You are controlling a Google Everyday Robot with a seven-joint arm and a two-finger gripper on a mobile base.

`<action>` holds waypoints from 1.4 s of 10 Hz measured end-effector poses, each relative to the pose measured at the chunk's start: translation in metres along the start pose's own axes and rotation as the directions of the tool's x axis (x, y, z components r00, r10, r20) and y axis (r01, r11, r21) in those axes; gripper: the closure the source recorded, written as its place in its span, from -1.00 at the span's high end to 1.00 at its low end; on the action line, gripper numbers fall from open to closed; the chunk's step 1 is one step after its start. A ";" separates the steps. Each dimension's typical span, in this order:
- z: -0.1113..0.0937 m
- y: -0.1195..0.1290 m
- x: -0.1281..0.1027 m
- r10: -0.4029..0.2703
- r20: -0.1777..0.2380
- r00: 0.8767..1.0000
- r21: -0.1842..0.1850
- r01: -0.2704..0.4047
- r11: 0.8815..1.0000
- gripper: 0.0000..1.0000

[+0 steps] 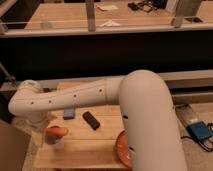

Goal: Place the pepper in the ceramic cup

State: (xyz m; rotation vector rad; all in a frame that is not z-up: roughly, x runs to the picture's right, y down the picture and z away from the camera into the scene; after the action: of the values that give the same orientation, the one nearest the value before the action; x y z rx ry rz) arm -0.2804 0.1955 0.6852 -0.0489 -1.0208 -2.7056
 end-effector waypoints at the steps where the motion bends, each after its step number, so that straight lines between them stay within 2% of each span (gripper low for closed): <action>1: 0.000 0.000 0.000 -0.001 0.002 1.000 0.001 0.001 1.000 0.60; 14: 0.001 -0.002 -0.001 -0.004 0.007 1.000 0.000 0.004 1.000 0.60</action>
State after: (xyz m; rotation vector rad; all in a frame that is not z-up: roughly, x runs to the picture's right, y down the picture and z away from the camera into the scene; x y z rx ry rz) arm -0.2801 0.1974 0.6849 -0.0557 -1.0242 -2.7110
